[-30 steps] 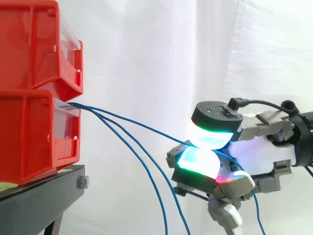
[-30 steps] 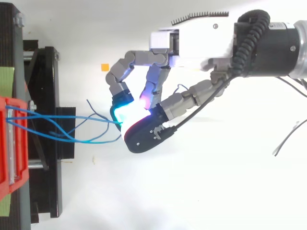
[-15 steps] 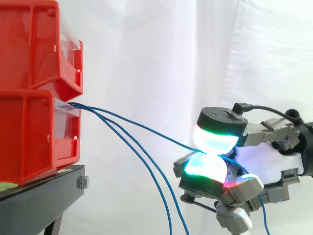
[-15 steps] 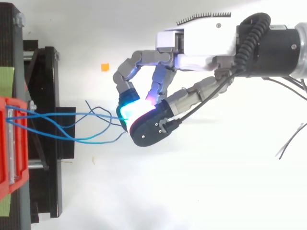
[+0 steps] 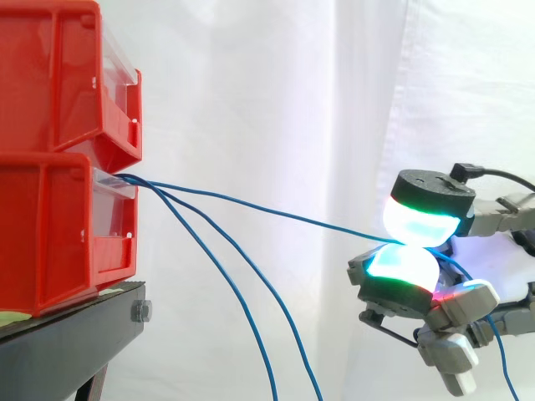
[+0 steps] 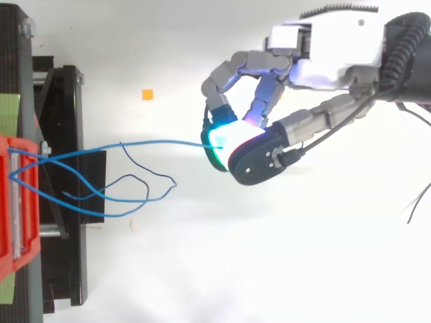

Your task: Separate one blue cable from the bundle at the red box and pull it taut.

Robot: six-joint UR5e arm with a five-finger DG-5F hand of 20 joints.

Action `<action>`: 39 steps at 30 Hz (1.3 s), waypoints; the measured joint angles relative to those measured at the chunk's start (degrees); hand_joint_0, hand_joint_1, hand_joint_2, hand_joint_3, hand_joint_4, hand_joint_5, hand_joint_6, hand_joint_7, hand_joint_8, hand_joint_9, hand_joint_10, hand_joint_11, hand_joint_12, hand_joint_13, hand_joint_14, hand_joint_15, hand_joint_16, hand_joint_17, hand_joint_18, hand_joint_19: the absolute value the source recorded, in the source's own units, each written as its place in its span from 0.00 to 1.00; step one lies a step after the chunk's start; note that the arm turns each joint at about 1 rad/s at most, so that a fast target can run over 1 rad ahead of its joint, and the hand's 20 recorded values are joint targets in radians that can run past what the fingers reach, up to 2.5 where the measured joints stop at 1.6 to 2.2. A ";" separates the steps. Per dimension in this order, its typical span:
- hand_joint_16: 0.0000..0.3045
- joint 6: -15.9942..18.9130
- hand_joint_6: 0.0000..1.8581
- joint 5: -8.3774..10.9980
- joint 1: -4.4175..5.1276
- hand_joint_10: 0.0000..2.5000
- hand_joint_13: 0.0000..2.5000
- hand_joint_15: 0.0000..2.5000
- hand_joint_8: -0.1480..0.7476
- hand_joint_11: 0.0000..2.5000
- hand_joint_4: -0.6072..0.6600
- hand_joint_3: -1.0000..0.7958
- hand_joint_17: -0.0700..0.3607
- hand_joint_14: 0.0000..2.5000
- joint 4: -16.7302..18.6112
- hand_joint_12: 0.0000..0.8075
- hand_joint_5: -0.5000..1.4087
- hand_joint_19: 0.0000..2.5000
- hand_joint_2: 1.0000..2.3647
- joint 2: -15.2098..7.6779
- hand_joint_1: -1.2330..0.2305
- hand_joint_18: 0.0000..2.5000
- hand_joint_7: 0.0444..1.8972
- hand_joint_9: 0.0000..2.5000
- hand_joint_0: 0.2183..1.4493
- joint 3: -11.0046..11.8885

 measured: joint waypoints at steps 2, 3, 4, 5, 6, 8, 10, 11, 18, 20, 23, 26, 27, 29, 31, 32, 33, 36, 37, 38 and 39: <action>0.14 0.43 0.47 0.41 0.01 0.01 0.43 0.34 0.59 0.56 0.47 0.56 0.38 0.01 1.57 0.45 0.20 0.20 0.02 0.28 0.31 0.37 0.70 0.50 0.32 -1.02; 0.14 0.57 0.47 0.54 0.01 0.01 0.43 0.34 0.59 0.56 0.47 0.56 0.38 0.01 2.21 0.45 0.20 0.19 0.02 0.37 0.31 0.37 0.69 0.50 0.32 -1.39; 0.14 0.59 0.47 0.58 0.02 0.01 0.43 0.34 0.58 0.56 0.47 0.56 0.38 0.01 2.55 0.45 0.20 0.19 0.02 0.41 0.31 0.37 0.70 0.50 0.32 -1.56; 0.14 0.56 0.47 0.60 0.03 0.01 0.43 0.34 0.59 0.56 0.47 0.56 0.38 0.01 2.83 0.45 0.20 0.20 0.02 0.44 0.31 0.37 0.69 0.50 0.32 -1.68; 0.14 0.46 0.47 0.61 0.06 0.01 0.43 0.34 0.59 0.56 0.47 0.56 0.38 0.01 3.24 0.45 0.20 0.19 0.02 0.46 0.31 0.37 0.70 0.50 0.32 -1.78; 0.14 0.20 0.47 0.60 0.12 0.01 0.43 0.34 0.59 0.56 0.47 0.56 0.38 0.01 3.96 0.45 0.20 0.19 0.02 0.47 0.31 0.37 0.69 0.50 0.32 -1.86; 0.14 -0.27 0.47 0.66 0.16 0.01 0.43 0.35 0.59 0.56 0.47 0.56 0.38 0.01 4.82 0.45 0.20 0.19 0.02 0.47 0.31 0.37 0.70 0.50 0.32 -1.89; 0.14 -0.51 0.47 0.71 0.17 0.01 0.43 0.34 0.59 0.56 0.47 0.56 0.38 0.01 5.10 0.45 0.20 0.19 0.02 0.48 0.31 0.37 0.70 0.50 0.32 -1.90; 0.14 -1.91 0.47 0.87 0.20 0.01 0.43 0.34 0.59 0.56 0.47 0.56 0.38 0.01 5.69 0.45 0.20 0.20 0.02 0.50 0.31 0.37 0.70 0.50 0.32 -1.90; 0.14 -2.10 0.47 0.90 0.21 0.01 0.43 0.34 0.59 0.56 0.47 0.56 0.38 0.01 5.71 0.45 0.20 0.19 0.02 0.50 0.31 0.37 0.70 0.50 0.32 -1.90; 0.14 -2.25 0.47 0.93 0.21 0.01 0.43 0.34 0.59 0.56 0.47 0.56 0.38 0.01 5.72 0.45 0.20 0.20 0.02 0.50 0.31 0.37 0.70 0.50 0.32 -1.90; 0.14 -2.29 0.47 0.96 0.21 0.01 0.43 0.34 0.59 0.56 0.47 0.56 0.38 0.01 5.72 0.46 0.20 0.19 0.02 0.50 0.31 0.37 0.69 0.50 0.32 -1.90; 0.14 -2.30 0.47 0.96 0.21 0.01 0.43 0.34 0.59 0.56 0.47 0.56 0.38 0.01 5.72 0.46 0.20 0.19 0.02 0.50 0.31 0.37 0.70 0.50 0.32 -1.90; 0.14 -2.30 0.47 0.97 0.21 0.01 0.43 0.34 0.59 0.56 0.47 0.56 0.38 0.01 5.72 0.45 0.20 0.19 0.02 0.50 0.31 0.37 0.70 0.50 0.32 -1.90; 0.14 -2.30 0.47 0.97 0.21 0.01 0.43 0.34 0.59 0.56 0.47 0.56 0.38 0.01 5.72 0.46 0.20 0.19 0.02 0.50 0.31 0.37 0.69 0.50 0.32 -1.90; 0.14 -2.31 0.47 0.97 0.22 0.01 0.43 0.34 0.59 0.56 0.47 0.56 0.38 0.01 5.72 0.46 0.20 0.19 0.02 0.50 0.31 0.37 0.70 0.50 0.32 -1.90; 0.14 -2.31 0.47 0.97 0.22 0.01 0.43 0.34 0.59 0.56 0.47 0.56 0.38 0.01 5.72 0.46 0.20 0.19 0.02 0.50 0.31 0.37 0.70 0.50 0.32 -1.90; 0.14 -2.31 0.47 0.97 0.22 0.01 0.43 0.34 0.59 0.56 0.47 0.56 0.38 0.01 5.72 0.46 0.20 0.19 0.02 0.50 0.31 0.37 0.69 0.50 0.32 -1.90; 0.14 -2.31 0.47 0.97 0.22 0.01 0.43 0.34 0.59 0.56 0.47 0.56 0.38 0.01 5.72 0.46 0.20 0.19 0.02 0.50 0.31 0.37 0.70 0.50 0.32 -1.89; 0.14 -2.31 0.47 0.97 0.22 0.01 0.43 0.34 0.59 0.56 0.47 0.56 0.38 0.01 5.72 0.46 0.20 0.19 0.02 0.50 0.31 0.37 0.70 0.50 0.32 -1.89; 0.14 -2.31 0.47 0.97 0.22 0.01 0.43 0.34 0.59 0.56 0.47 0.56 0.38 0.01 5.72 0.46 0.20 0.19 0.02 0.50 0.31 0.37 0.70 0.50 0.32 -1.90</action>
